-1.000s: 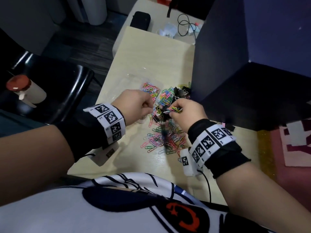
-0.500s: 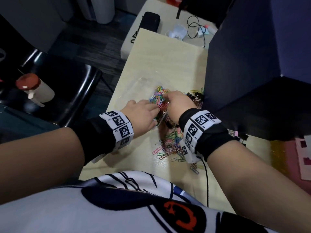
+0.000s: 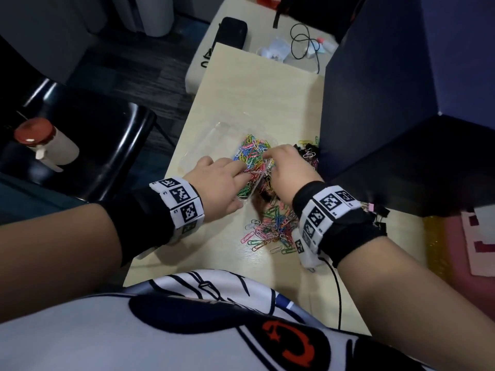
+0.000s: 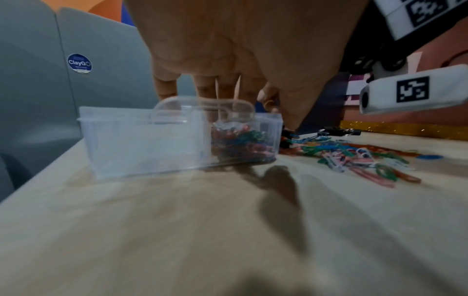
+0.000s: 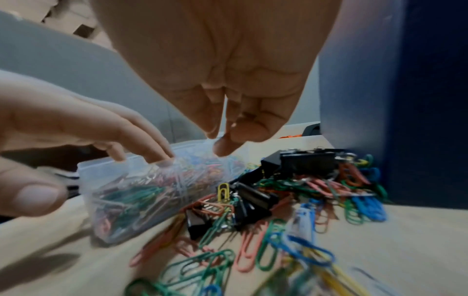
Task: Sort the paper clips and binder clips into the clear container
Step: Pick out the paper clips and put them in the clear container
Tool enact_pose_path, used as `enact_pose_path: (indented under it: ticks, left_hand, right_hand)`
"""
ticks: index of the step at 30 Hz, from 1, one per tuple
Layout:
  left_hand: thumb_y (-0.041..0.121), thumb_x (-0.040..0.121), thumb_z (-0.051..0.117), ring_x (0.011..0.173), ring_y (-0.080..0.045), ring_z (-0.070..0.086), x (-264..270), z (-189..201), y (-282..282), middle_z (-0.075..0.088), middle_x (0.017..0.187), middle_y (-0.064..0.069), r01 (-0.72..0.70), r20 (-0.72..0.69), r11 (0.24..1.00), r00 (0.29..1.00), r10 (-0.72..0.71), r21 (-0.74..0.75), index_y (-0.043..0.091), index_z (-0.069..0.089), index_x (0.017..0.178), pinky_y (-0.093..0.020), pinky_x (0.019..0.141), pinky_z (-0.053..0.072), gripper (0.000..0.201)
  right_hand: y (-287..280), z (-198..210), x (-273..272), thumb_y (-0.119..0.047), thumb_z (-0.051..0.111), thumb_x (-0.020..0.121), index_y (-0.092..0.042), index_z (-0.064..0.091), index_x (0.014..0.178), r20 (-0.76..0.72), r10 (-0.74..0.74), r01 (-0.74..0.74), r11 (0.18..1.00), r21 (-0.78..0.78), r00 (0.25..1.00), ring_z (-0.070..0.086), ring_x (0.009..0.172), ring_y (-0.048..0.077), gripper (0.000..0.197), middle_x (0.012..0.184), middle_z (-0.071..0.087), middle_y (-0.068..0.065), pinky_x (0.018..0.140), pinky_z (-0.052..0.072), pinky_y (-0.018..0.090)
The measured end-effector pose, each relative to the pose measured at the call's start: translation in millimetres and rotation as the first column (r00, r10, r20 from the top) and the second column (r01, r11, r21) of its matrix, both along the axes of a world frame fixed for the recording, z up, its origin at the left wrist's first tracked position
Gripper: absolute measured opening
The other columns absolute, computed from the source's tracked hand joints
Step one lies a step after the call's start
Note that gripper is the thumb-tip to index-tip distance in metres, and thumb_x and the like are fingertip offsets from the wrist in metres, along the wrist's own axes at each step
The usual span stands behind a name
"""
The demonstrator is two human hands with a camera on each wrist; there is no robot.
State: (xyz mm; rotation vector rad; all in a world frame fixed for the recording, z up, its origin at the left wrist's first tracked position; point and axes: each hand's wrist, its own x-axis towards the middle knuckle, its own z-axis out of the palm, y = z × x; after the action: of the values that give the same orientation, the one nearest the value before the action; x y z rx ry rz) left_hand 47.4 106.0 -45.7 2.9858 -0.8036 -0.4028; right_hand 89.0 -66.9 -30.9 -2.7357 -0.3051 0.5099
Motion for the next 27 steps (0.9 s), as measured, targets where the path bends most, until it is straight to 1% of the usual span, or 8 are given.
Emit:
enact_pose_path:
  ticks: [4,7,9,12,17,20,23,27]
  left_hand:
    - [0.039,0.076,0.064,0.107,-0.03,0.052,-9.3,11.7,-13.5,0.053,0.119,-0.007,0.086,0.068,0.992,0.995,-0.08,-0.089,0.018,0.056,0.116,-0.045,0.086,0.042,0.046]
    - [0.025,0.067,0.069,0.087,-0.032,0.057,-19.6,11.8,-29.1,0.059,0.098,-0.01,0.252,0.106,0.953,0.966,-0.237,-0.17,0.014,0.064,0.097,-0.041,0.071,0.052,0.032]
    - [0.02,0.073,0.062,0.093,-0.032,0.055,-25.8,13.7,-41.0,0.056,0.104,-0.011,0.321,0.035,0.927,0.947,-0.32,-0.193,0.014,0.062,0.104,-0.042,0.074,0.052,0.032]
    - [0.027,0.08,0.064,0.115,-0.027,0.044,-32.4,13.3,-51.4,0.039,0.127,-0.008,0.306,-0.205,0.952,0.931,-0.301,-0.006,0.016,0.04,0.132,-0.039,0.086,0.046,0.058]
    - [0.036,0.072,0.077,0.114,-0.029,0.044,-31.9,6.3,-60.8,0.035,0.129,-0.01,0.205,-0.259,0.965,0.953,-0.159,0.163,0.014,0.022,0.141,-0.045,0.082,0.051,0.092]
    - [0.04,0.072,0.076,0.113,-0.03,0.045,-26.4,-0.3,-68.9,0.036,0.127,-0.01,0.223,-0.249,0.957,0.953,-0.174,0.185,0.013,0.022,0.143,-0.046,0.087,0.05,0.093]
    - [0.039,0.075,0.074,0.108,-0.03,0.049,-19.9,-1.0,-80.0,0.041,0.123,-0.011,0.229,-0.26,0.959,0.949,-0.181,0.169,0.012,0.03,0.139,-0.044,0.091,0.047,0.082]
    - [0.03,0.086,0.064,0.099,-0.03,0.056,-15.9,0.7,-92.0,0.046,0.113,-0.011,0.16,-0.291,0.976,0.95,-0.112,0.145,0.012,0.045,0.126,-0.042,0.084,0.051,0.048]
  right_hand:
    - [-28.0,3.4,-15.6,-0.014,0.047,0.092,-0.022,0.054,0.116,0.099,-0.158,0.154,0.987,0.044,0.983,0.057,0.1,0.026,0.026,0.124,0.045,0.006,0.09,0.046,0.035]
    - [-51.9,0.3,-25.4,-0.021,0.053,0.09,-0.022,0.056,0.114,0.002,-0.218,0.217,0.974,-0.066,0.976,0.058,0.101,0.025,0.025,0.119,0.052,0.007,0.089,0.045,0.032]
    - [-65.9,-0.7,-33.3,-0.023,0.055,0.089,-0.018,0.052,0.122,-0.111,-0.255,0.235,0.958,-0.168,0.961,0.056,0.107,0.027,0.034,0.124,0.05,0.01,0.094,0.042,0.031]
    - [-81.0,2.4,-46.6,-0.027,0.056,0.088,-0.016,0.045,0.129,-0.193,-0.327,0.263,0.919,-0.294,0.925,0.053,0.115,0.029,0.043,0.131,0.045,0.013,0.095,0.041,0.031]
    - [-92.6,-2.0,-81.0,-0.031,0.073,0.069,-0.013,0.027,0.139,-0.353,-0.335,0.145,0.872,-0.468,0.874,0.052,0.116,0.027,0.085,0.13,0.045,0.01,0.093,0.049,0.034]
    - [-88.9,-9.2,-96.0,-0.028,0.081,0.067,-0.012,0.021,0.137,-0.369,-0.329,0.155,0.89,-0.428,0.869,0.049,0.119,0.029,0.094,0.132,0.036,0.012,0.095,0.048,0.036]
    - [-83.2,-18.5,-99.1,-0.022,0.077,0.076,-0.011,0.029,0.133,-0.308,-0.323,0.238,0.929,-0.284,0.895,0.05,0.118,0.027,0.075,0.131,0.039,0.013,0.094,0.044,0.031]
    - [-79.4,-25.4,-92.5,-0.012,0.062,0.084,-0.016,0.043,0.126,-0.229,-0.306,0.294,0.952,-0.083,0.924,0.053,0.112,0.027,0.047,0.124,0.048,0.01,0.093,0.041,0.03]
